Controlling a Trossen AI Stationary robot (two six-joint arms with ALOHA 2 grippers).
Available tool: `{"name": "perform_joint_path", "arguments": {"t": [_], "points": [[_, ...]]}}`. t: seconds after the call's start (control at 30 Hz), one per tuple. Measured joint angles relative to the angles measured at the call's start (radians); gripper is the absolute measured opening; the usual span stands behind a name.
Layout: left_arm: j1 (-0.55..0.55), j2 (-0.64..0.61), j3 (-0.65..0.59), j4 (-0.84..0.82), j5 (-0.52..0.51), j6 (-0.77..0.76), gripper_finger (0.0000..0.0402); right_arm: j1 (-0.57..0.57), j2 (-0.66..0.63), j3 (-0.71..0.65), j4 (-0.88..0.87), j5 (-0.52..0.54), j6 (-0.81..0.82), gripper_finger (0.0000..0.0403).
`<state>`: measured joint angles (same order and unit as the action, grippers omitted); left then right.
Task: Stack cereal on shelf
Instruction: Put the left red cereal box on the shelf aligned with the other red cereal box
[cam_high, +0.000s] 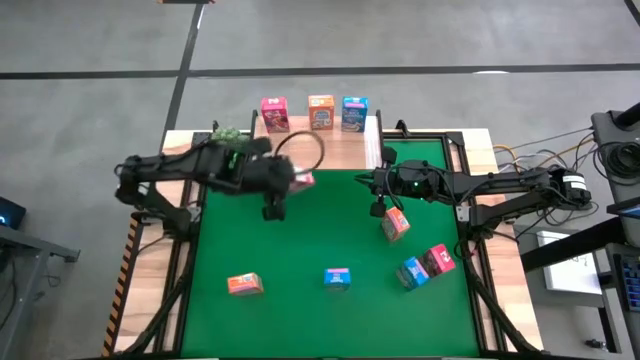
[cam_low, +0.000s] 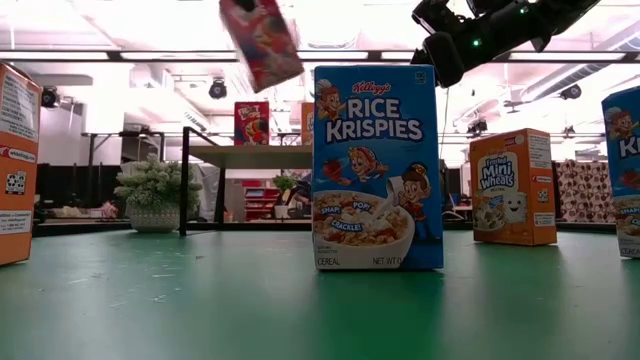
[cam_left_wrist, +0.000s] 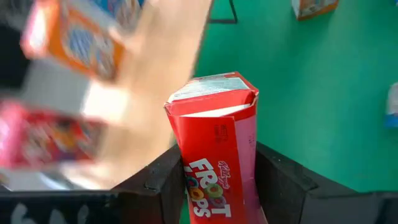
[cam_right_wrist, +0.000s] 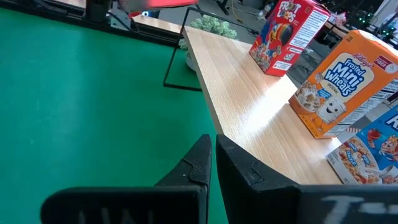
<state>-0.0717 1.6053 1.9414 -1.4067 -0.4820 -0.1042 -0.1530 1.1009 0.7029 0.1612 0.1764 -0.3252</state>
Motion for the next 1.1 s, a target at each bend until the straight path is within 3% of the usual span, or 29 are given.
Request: {"name": "perform_joint_path", "arguments": {"t": [0.13,0.33,0.63,1.1], "points": [[0.093,0.066,0.112,-0.001,0.000,0.225,0.0151,0.000,0.000,0.000,0.000,0.000,0.005,0.0012],[0.246,0.107,0.181,-0.008,0.002,0.403,0.0151,0.000,0.000,0.000,-0.016,0.000,0.019,0.0012],[0.459,0.107,0.129,-0.032,0.257,0.507,0.0151,0.000,0.000,0.000,-0.040,0.000,0.045,0.0012],[0.573,0.107,0.020,-0.042,0.264,0.671,0.0151,0.000,0.000,0.000,-0.053,0.000,0.053,0.0012]]}}
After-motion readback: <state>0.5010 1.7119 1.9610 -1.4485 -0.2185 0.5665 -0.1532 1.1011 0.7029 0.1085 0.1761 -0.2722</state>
